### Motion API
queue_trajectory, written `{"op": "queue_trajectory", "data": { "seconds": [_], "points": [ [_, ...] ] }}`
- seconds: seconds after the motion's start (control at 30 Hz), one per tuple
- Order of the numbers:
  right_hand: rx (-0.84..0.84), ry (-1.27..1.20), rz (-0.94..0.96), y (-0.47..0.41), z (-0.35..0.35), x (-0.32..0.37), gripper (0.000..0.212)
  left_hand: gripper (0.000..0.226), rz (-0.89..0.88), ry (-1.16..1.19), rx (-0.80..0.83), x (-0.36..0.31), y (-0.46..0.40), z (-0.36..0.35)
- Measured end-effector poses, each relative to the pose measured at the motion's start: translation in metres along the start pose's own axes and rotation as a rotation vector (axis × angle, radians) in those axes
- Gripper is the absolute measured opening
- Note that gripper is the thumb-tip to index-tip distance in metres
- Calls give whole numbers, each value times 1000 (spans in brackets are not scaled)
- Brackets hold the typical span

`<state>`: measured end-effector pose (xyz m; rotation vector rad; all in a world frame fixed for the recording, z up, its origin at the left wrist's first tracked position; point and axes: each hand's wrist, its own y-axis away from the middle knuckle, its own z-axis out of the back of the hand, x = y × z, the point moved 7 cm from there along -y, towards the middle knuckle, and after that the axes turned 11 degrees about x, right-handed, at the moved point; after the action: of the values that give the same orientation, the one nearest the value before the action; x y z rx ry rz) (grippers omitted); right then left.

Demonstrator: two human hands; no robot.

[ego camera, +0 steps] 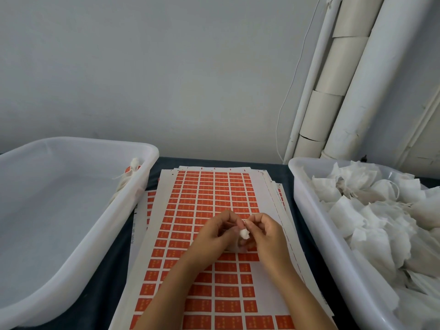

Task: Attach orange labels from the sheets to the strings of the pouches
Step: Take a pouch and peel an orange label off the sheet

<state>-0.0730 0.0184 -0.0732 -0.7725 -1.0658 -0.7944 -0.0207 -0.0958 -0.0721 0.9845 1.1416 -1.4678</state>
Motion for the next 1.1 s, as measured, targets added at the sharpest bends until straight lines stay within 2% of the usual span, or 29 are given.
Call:
{"op": "queue_trajectory", "data": {
  "seconds": [0.07, 0.1, 0.23, 0.33, 0.43, 0.57, 0.67, 0.87, 0.97, 1.1],
  "points": [
    [-16, 15, 27, 1, 0, 3, 8, 15, 21, 65, 72, 2, 2, -6],
    [-18, 22, 42, 2, 0, 5, 10, 19, 19, 20, 73, 2, 1, -7],
    [-22, 94, 93, 4, -2, 11, 11, 21, -30, -251, -77, -4, 0, -4],
    [-37, 102, 119, 4, -1, 15, 15, 12, -95, -180, -144, -7, 0, -2],
    [-77, 119, 136, 6, 1, 19, 18, 16, -95, -108, -152, -9, 1, -2],
    [-152, 138, 163, 8, 5, 20, 17, 10, -85, -204, -134, -13, 0, -5],
    [-210, 134, 148, 9, 11, 19, 8, 8, -86, -234, -135, -16, 1, -7],
    [-322, -46, 43, 11, 23, 11, 6, 10, -116, -148, -133, -20, 1, -10],
    [-237, 5, 81, 8, 23, 15, 8, 12, -85, -45, -109, -17, 1, -11],
    [-50, 225, 167, 5, 18, 23, 4, 20, -22, -8, -108, -8, 2, -6]
  ]
}}
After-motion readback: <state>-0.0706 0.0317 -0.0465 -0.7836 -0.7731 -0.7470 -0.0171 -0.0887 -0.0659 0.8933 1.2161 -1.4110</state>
